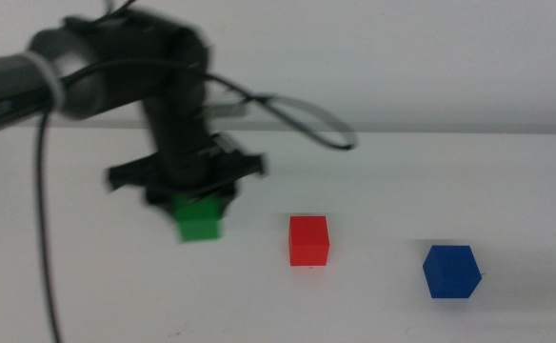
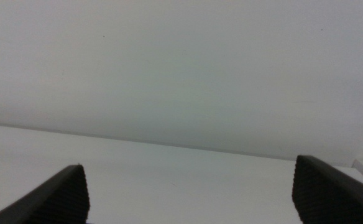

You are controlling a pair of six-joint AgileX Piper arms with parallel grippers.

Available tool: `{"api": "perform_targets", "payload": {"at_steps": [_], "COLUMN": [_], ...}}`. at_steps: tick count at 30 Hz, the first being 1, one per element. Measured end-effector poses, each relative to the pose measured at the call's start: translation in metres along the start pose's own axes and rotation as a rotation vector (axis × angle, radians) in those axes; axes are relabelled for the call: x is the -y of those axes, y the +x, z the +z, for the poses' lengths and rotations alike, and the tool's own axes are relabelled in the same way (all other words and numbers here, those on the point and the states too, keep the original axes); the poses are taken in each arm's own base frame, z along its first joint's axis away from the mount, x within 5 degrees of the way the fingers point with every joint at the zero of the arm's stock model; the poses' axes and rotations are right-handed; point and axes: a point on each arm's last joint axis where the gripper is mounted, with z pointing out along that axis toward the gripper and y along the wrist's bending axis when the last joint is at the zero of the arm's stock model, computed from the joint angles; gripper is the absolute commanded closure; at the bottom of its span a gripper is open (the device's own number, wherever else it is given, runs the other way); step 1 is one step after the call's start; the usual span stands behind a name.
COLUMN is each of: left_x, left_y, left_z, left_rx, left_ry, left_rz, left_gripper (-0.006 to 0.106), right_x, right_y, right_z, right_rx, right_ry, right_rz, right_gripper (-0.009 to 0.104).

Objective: Stack red cubes first, then green, then blue cubes in a specific spot.

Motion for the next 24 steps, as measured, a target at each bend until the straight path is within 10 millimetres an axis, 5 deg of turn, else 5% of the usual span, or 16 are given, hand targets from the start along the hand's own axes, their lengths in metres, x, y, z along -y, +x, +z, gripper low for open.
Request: {"api": "perform_targets", "payload": {"at_steps": [6,11,19,24], "left_x": [0.07,0.11,0.128,0.131], "left_y": [0.014,0.031,0.033,0.029], "left_z": [-0.018,-0.022,-0.021,0.002], "left_rx": [0.094,0.144,0.146,0.099], "left_ry": [0.075,0.096,0.128,0.098], "left_rz": [0.075,0.116,0.11,0.097], "left_gripper": [0.102,0.102,0.102,0.102], "right_x": [0.0,0.0,0.0,0.0], "right_y": [0.0,0.0,0.0,0.0], "right_z": [0.0,0.0,0.0,0.0], "right_rx": [0.0,0.0,0.0,0.0], "right_ry": [0.0,0.0,0.0,0.0], "right_rz": [0.0,0.0,0.0,0.0], "right_gripper": [0.008,0.008,0.008,0.008]}}
